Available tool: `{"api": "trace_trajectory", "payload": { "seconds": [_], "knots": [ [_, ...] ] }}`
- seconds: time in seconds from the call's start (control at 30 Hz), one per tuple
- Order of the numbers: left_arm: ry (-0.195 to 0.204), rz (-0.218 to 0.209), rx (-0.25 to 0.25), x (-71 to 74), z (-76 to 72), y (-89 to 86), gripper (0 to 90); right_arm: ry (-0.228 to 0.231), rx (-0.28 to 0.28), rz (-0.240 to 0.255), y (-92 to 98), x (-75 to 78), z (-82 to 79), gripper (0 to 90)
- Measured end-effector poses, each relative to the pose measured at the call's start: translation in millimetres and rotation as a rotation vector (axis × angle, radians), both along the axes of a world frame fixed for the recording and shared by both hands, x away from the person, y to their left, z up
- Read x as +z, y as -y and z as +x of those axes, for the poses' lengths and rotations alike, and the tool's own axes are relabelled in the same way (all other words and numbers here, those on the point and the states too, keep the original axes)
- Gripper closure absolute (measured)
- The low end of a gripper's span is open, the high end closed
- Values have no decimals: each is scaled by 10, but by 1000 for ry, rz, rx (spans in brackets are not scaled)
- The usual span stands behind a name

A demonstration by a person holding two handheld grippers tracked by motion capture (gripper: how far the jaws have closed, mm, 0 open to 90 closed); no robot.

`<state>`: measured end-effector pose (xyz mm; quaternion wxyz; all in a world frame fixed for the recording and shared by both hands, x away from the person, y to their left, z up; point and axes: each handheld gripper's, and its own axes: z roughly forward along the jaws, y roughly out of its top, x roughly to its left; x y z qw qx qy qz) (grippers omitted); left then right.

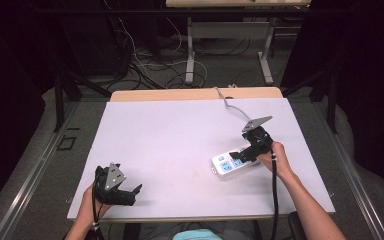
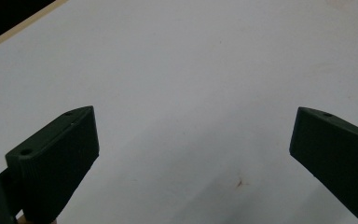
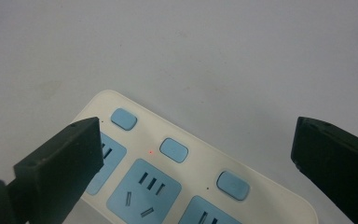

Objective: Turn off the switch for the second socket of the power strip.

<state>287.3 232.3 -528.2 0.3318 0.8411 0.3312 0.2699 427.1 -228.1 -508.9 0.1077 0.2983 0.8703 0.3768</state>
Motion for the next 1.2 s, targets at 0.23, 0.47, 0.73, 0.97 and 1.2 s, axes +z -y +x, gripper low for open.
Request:
{"api": "trace_trajectory", "payload": {
  "seconds": [0.23, 0.47, 0.73, 0.97, 1.2],
  "knots": [
    [3, 2, 2, 2, -5, -2, 10, -14, -1, -9, -30, -5, 37, 32],
    [0, 12, -8, 2, 6, -5, 9, -18, 16, -15, -45, -12, 58, 144],
    [4, 1, -3, 1, -4, 3, 10, -18, 2, -1, -34, -8, 46, 407],
    [4, 3, -7, 0, 2, -2, 10, -53, -17, 5, -26, -17, 31, 685],
    [4, 2, -3, -2, 0, 1, 10, -46, -21, 14, -20, -46, 20, 883]
  ]
}}
